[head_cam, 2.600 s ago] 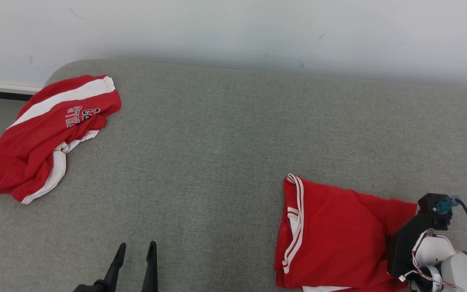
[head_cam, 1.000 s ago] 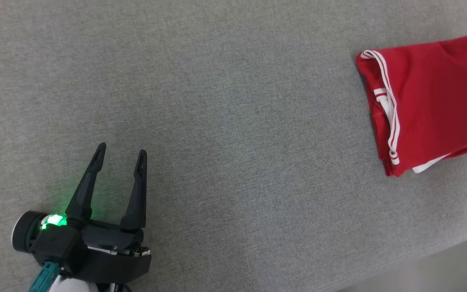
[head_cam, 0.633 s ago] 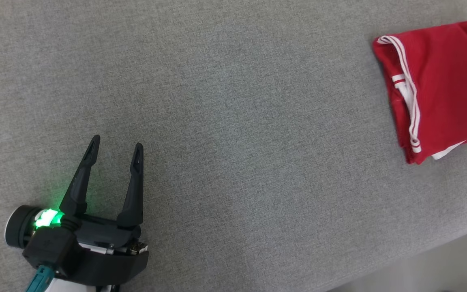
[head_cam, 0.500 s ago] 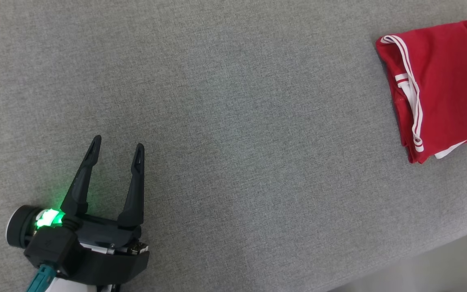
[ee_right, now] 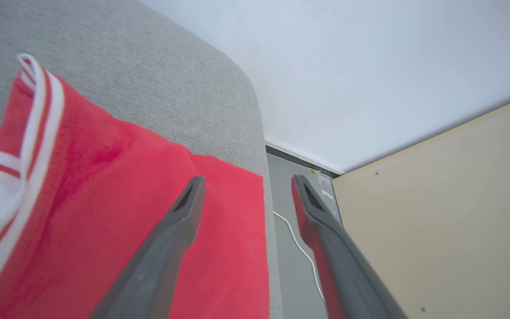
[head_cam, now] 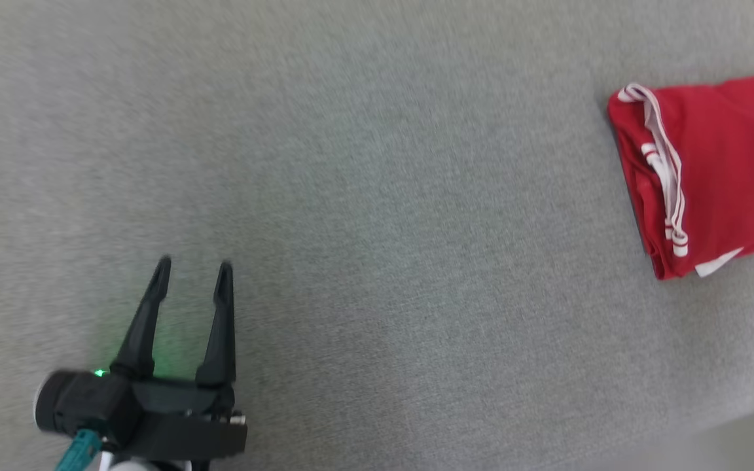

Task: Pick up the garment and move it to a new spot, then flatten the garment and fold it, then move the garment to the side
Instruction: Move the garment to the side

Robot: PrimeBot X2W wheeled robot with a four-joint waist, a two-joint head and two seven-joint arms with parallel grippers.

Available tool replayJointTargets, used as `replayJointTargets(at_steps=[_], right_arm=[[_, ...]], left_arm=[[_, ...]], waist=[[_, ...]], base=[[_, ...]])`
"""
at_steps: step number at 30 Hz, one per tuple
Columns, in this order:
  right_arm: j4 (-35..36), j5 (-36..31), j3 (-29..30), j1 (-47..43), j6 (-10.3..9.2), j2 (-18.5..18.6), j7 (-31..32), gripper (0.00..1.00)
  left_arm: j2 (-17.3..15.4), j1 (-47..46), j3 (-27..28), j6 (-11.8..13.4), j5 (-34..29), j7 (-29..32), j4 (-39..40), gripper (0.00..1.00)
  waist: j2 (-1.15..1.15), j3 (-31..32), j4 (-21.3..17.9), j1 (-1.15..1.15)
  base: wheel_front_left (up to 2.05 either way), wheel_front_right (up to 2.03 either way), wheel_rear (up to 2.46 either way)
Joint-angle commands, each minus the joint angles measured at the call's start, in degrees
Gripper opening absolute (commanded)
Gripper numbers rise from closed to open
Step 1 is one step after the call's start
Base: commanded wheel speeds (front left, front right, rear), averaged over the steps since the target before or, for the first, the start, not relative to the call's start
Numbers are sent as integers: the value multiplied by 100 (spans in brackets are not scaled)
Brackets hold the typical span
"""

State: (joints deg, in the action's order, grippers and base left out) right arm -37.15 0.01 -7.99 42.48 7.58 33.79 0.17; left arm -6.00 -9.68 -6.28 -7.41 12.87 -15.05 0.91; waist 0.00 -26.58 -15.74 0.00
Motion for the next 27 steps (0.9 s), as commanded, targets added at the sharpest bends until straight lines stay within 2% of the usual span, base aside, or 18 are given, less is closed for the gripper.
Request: replayJointTargets(at_steps=[1,12,19,24,27], right_arm=[[159,46,104,-364,-14,-108,-24,100],[1784,433,624,-2061,-13,-723,8,100],[2859,868,980,-3515,-14,-1386,-34,100],[3172,892,1180,-4258,-13,-2045,-213,100],[3163,885,1381,-4556,-14,-2282,-356,100]], left_arm=[[66,213,94,-6,21,-16,-144,100],[233,906,527,2,10,-17,-969,100],[262,1173,565,-3,-72,-16,-1329,100],[284,1224,542,-5,-95,-16,-1407,100],[285,1203,487,-5,-106,-16,-1469,100]], waist=[[0,652,417,0],[0,1953,1088,0],[0,2605,1431,0],[0,2797,1542,0],[0,2883,1640,0]], base=[[0,0,0],[0,0,0],[0,0,0],[0,0,0],[0,0,0]])
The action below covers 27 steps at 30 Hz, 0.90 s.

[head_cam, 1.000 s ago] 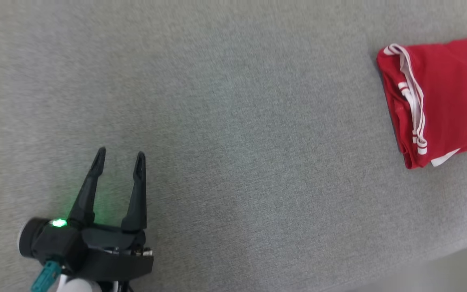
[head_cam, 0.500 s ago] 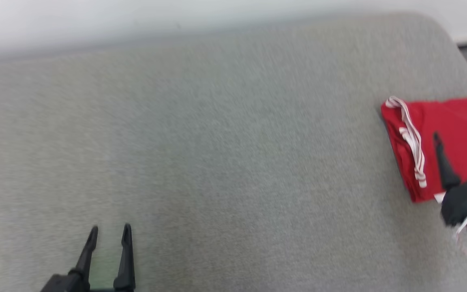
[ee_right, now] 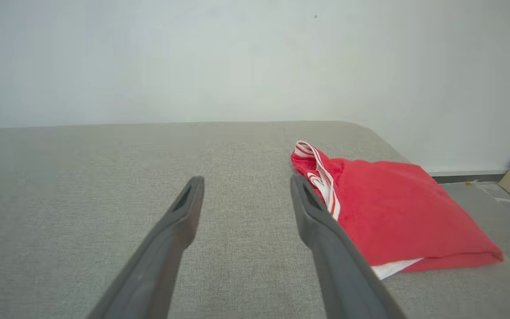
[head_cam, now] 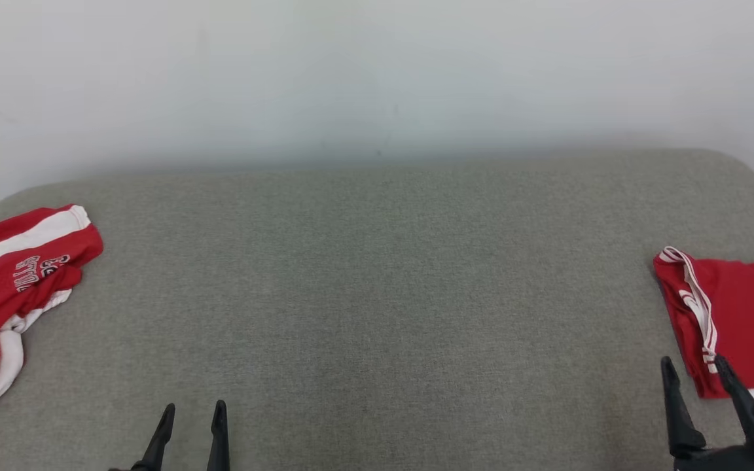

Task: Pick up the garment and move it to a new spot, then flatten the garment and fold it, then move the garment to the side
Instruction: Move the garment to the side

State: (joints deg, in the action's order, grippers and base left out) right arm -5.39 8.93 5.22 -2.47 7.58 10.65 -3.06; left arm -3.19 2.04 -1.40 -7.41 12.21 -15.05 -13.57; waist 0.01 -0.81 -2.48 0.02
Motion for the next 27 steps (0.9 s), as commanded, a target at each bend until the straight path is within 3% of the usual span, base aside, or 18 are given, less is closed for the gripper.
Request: replayJointTargets(at_steps=[1,5,11,27], right_arm=[[-31,16,132,-153,-13,-65,-80,100],[-196,-6,308,-426,-13,-275,-273,100],[-535,93,98,-560,-13,-426,-537,100],[-864,63,-71,-355,-14,-514,-770,100]], left_arm=[[7,24,-24,-6,-41,-16,-37,100],[0,94,6,-6,-39,-16,-127,100],[-1,212,34,-7,-17,-16,-156,100],[-14,228,67,-7,34,-16,-213,100]], waist=[[-1,335,350,-2],[-1,438,409,-2],[-1,540,461,-2],[-1,484,576,-2]], base=[[0,0,0],[0,0,0],[0,0,0],[0,0,0]])
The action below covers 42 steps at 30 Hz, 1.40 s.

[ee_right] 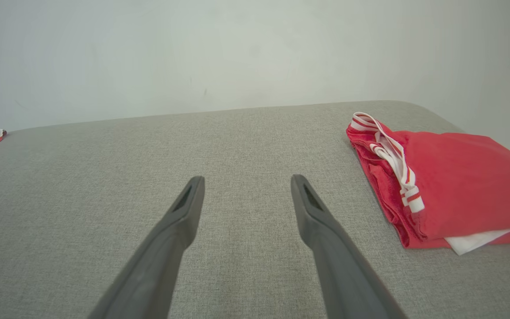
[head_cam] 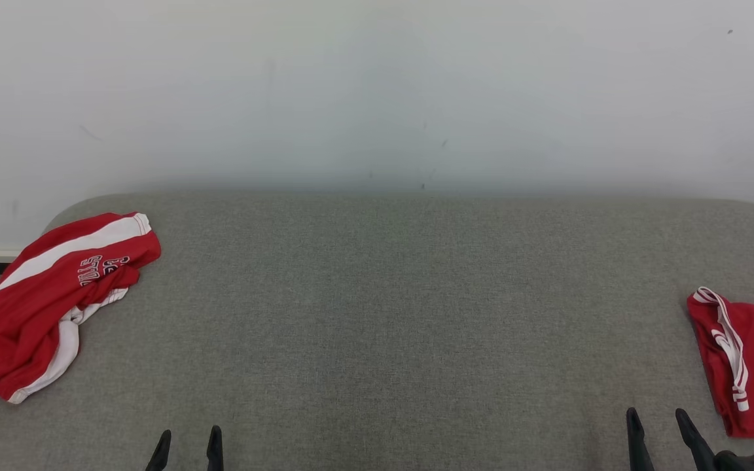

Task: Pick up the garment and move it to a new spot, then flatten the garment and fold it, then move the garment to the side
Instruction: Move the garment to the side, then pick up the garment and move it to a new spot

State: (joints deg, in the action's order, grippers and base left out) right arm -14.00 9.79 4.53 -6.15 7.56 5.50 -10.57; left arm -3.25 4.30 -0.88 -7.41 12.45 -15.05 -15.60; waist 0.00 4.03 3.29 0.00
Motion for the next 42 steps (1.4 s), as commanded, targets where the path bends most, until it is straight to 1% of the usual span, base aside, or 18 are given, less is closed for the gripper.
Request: replayJointTargets(at_steps=[1,9,13,18,26,33,37,42], right_arm=[[-9,-27,-1,17,-12,6,-20,100],[-39,-42,-68,9,-12,-14,-55,100],[-31,-7,-165,32,-12,-19,-58,100],[-29,30,-286,41,-12,-29,-75,100],[-16,95,-461,14,-12,-6,-157,100],[-104,143,-619,73,-12,-48,-207,100],[-152,172,-737,129,-12,-69,-229,100],[-220,185,-834,138,-13,-88,-255,100]], left_arm=[[-8,2,21,-7,8,-16,-10,100],[-2,1,85,-7,-12,-16,25,100],[6,-31,104,-7,-32,-16,16,100],[7,-8,108,-7,-61,-16,12,100],[-67,114,210,-7,-103,-15,106,100],[-103,248,360,-7,-114,-16,170,100],[-87,286,427,-7,-83,-16,223,100],[-96,340,492,-7,-67,-16,255,100]], waist=[[0,-5,-5,0],[0,-42,-17,0],[0,-53,172,0],[0,-56,536,0],[0,-64,1320,0],[0,-65,1918,0],[0,-80,2156,0],[0,-93,2353,0]], base=[[0,0,0],[0,0,0],[0,0,0],[0,0,0],[0,0,0],[0,0,0],[0,0,0],[0,0,0]])
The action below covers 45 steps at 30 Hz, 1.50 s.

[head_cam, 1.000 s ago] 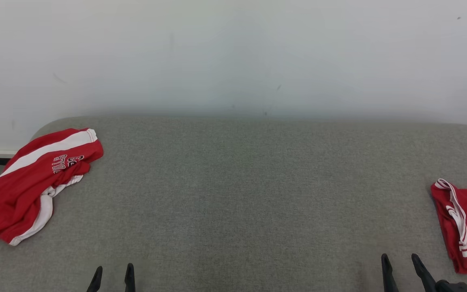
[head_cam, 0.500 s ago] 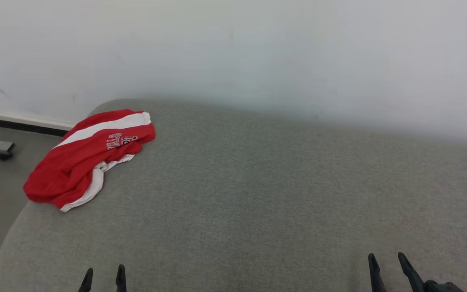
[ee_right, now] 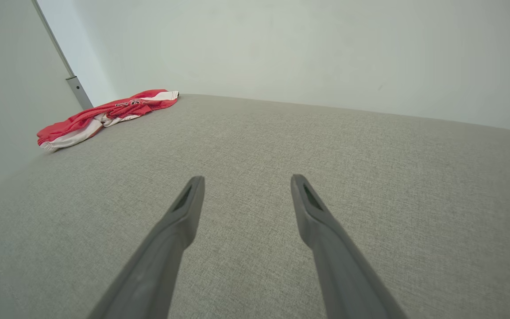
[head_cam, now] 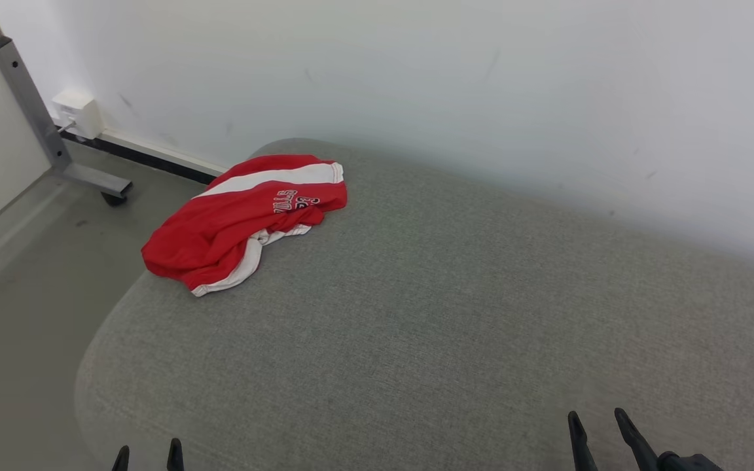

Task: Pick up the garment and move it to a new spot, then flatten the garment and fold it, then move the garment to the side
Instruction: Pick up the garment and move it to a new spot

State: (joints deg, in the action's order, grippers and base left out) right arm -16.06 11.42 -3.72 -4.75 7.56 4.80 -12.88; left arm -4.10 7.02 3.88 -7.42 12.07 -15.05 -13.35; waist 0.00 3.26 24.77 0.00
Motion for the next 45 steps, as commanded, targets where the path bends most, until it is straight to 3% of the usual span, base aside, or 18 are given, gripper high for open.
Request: replayJointTargets(at_steps=[1,11,23,32,35,40,45], right_arm=[[-15,23,-9,-2,-13,-17,-24,100],[-16,-37,14,-8,-13,-24,-76,100],[226,-105,-12,174,-13,92,14,100],[620,-184,-195,674,-13,318,191,100],[801,-200,-337,939,-13,422,275,100],[1182,-234,-408,1310,-13,560,359,100],[1546,-279,-386,1492,-13,623,442,100]], left_arm=[[-10,69,16,-6,-29,-16,31,100],[18,-26,40,-6,48,-16,72,100],[-26,-978,-79,-6,239,-16,-186,100],[-645,-2820,-76,-6,743,214,-1156,100],[-784,-3511,219,-7,1540,466,-1331,100],[-1329,-4396,407,-1,2572,1385,-1572,100],[-1661,-5019,761,55,3173,2053,-1756,100]], waist=[[0,-17,205,0],[0,-111,388,0],[0,-663,42,0],[0,-1578,-702,0],[0,-2021,-1039,0],[0,-2792,-1473,0],[0,-3348,-1679,0]], base=[[0,0,0],[0,0,0],[0,0,0],[0,0,0],[0,0,0],[0,0,0],[0,0,0]])
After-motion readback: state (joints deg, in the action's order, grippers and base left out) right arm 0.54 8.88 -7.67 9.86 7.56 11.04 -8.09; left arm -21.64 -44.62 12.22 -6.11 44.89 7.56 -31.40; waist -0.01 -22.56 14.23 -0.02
